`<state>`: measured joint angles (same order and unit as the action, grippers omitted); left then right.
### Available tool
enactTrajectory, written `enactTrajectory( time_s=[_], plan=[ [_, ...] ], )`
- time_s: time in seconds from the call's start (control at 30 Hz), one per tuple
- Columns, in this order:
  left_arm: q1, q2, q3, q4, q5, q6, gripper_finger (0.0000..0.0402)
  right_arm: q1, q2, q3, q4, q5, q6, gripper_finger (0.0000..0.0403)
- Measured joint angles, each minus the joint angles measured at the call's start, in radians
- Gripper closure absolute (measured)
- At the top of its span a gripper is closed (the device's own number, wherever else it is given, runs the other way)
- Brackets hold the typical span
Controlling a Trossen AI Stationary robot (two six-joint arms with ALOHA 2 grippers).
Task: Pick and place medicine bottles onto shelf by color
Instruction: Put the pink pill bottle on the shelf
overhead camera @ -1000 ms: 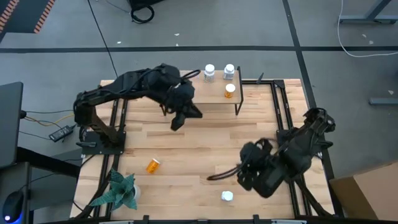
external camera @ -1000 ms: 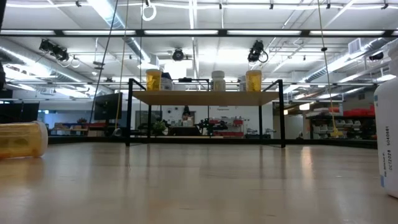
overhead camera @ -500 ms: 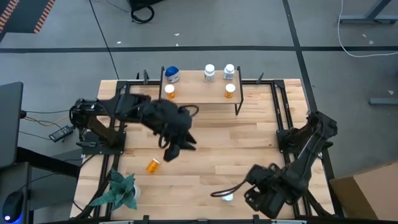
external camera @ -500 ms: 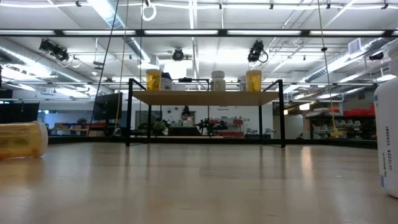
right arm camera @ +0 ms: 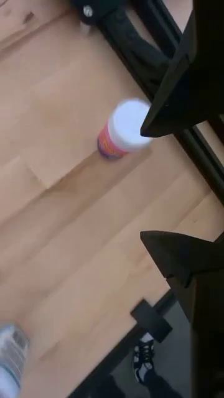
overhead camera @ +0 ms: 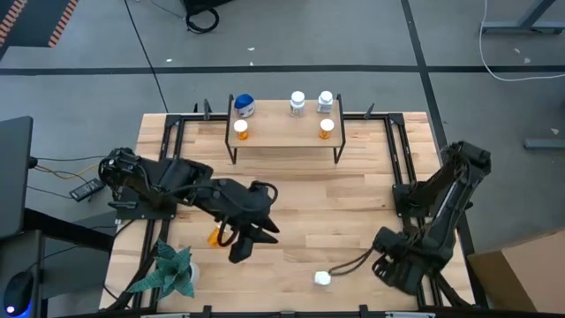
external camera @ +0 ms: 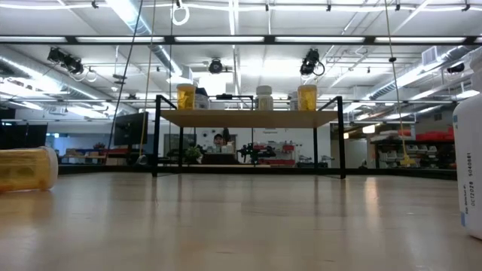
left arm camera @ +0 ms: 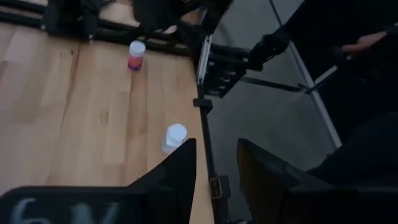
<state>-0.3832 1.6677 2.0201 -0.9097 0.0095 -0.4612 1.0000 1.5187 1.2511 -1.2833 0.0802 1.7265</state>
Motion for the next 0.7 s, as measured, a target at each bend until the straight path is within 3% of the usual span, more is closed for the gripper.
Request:
enactTrajectory(
  time_s=[0.13,0.27,0.4,0.6,0.7],
  plan=[
    [-0.001,0.008,0.0,0.011,-0.007,-0.001,0.0278,0.0,-0.124,-0.13,0.068,-0.008,0.009,0.0137],
    [-0.001,0.013,0.0,0.021,-0.009,-0.002,0.0273,-0.008,-0.187,-0.228,0.071,-0.105,-0.015,0.0137],
    [-0.001,0.014,0.0,0.022,-0.009,-0.002,0.0272,-0.006,-0.198,-0.258,0.071,-0.129,-0.017,0.0133],
    [-0.001,0.016,0.0,0.022,-0.01,0.001,0.0278,-0.01,-0.198,-0.264,0.082,-0.077,0.015,0.011],
    [0.0,0.016,0.0,0.022,-0.016,0.001,0.0276,-0.01,-0.198,-0.31,0.115,-0.112,0.062,0.0106]
  ],
)
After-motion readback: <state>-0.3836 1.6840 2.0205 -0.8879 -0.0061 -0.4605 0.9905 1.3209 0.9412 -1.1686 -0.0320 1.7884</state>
